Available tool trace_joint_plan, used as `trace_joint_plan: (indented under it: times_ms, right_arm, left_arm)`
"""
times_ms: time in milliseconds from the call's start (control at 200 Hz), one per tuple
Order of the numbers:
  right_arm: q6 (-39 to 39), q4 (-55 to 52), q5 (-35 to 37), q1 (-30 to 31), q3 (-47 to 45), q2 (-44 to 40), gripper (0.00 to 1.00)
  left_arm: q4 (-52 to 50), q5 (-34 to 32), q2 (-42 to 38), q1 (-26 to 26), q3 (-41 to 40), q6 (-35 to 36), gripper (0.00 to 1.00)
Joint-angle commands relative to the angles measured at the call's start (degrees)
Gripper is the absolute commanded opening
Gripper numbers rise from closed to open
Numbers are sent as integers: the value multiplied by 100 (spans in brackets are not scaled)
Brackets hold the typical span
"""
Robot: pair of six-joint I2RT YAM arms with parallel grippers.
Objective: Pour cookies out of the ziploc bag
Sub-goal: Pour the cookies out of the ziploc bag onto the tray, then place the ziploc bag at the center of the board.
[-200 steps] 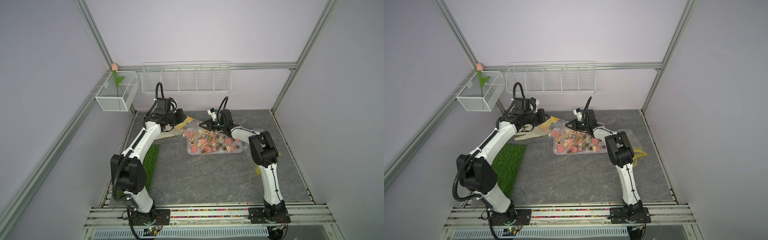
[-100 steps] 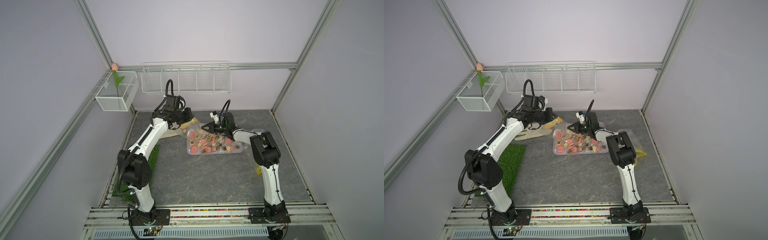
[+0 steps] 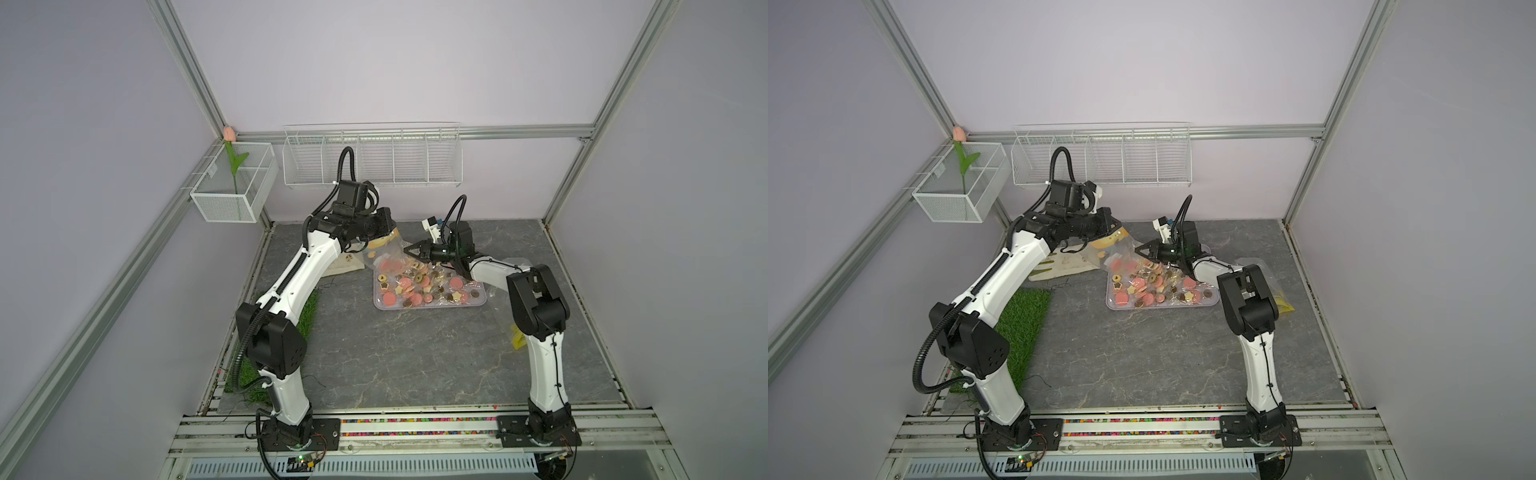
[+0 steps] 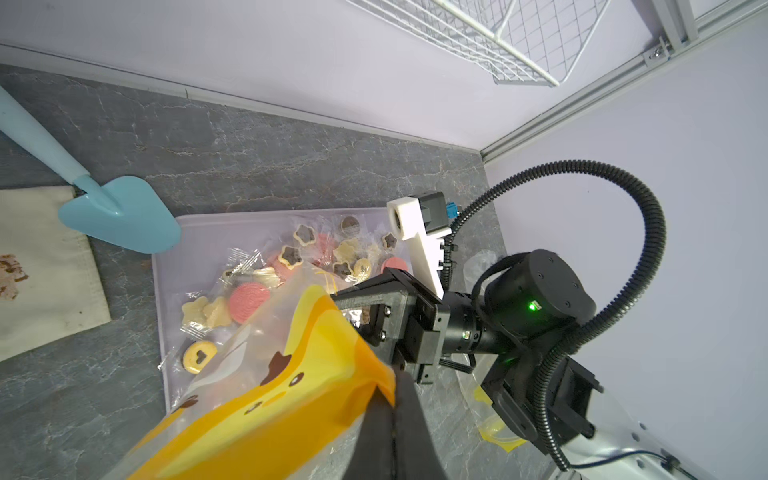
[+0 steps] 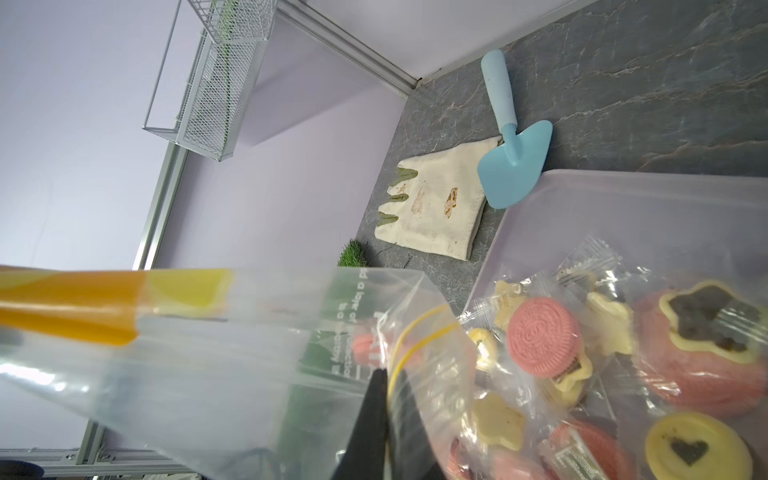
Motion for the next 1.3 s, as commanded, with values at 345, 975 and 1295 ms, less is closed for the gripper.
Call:
trace_joint_plan:
  times_ms: [345, 975, 1295]
  right_arm:
    - [183, 139, 70, 24, -338, 80, 7]
    - [-210, -317, -66, 136, -732, -1012, 7]
    - [-883, -1700, 342, 328, -1367, -2412, 7]
  left_arm:
    - [-97, -92, 403, -195, 865, 120, 0]
    - [-664, -851, -519, -208, 493, 561, 0]
    - [-130, -928, -1964, -204, -1185, 390, 0]
